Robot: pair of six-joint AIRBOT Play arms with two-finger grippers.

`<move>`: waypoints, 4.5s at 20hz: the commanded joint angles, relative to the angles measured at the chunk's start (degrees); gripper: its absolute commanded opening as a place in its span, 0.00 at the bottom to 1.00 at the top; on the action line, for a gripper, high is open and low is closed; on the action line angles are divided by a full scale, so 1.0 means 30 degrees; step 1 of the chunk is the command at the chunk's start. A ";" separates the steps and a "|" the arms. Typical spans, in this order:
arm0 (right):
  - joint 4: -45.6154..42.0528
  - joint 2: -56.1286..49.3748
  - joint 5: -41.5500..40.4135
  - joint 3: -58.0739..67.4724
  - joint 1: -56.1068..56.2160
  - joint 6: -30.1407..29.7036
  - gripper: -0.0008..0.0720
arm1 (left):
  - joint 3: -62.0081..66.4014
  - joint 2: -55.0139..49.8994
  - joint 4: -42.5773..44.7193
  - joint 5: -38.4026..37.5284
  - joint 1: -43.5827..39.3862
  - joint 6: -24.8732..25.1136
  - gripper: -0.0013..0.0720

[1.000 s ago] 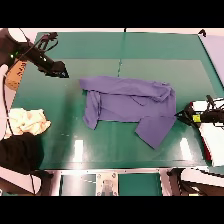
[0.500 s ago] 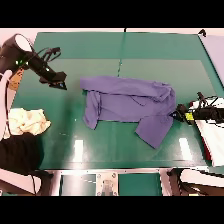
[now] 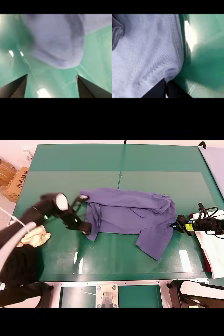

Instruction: Fold the shirts.

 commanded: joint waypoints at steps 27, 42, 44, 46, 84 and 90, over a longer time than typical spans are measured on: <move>0.1763 0.0015 0.3359 0.0255 -0.1574 -0.0998 0.03 | 0.0131 -0.2098 -0.9850 -0.4393 1.0142 0.8925 0.06; 1.5730 1.0142 0.1166 1.5854 -0.3803 -0.2783 0.04 | 1.7420 0.5370 -1.7580 0.1107 1.0477 0.6572 0.06; 1.5722 1.1562 -0.0969 1.6874 -0.4619 -0.2812 0.04 | 1.8717 0.6943 -1.5926 0.2820 1.0477 0.5952 0.06; 1.5657 1.2641 -0.2572 1.7325 -0.5282 -0.3468 0.04 | 1.9475 0.8262 -1.3486 0.3235 1.0477 0.4583 0.06; 0.8072 -0.4932 -0.2055 0.9165 0.1173 -0.3701 0.04 | 0.8874 -0.6513 -0.6062 0.6798 0.6819 0.3249 0.06; 0.4962 -0.4932 -0.1654 0.8473 0.1173 -0.3279 0.04 | 0.7672 -0.6717 -0.5676 0.5173 0.6819 0.2528 0.06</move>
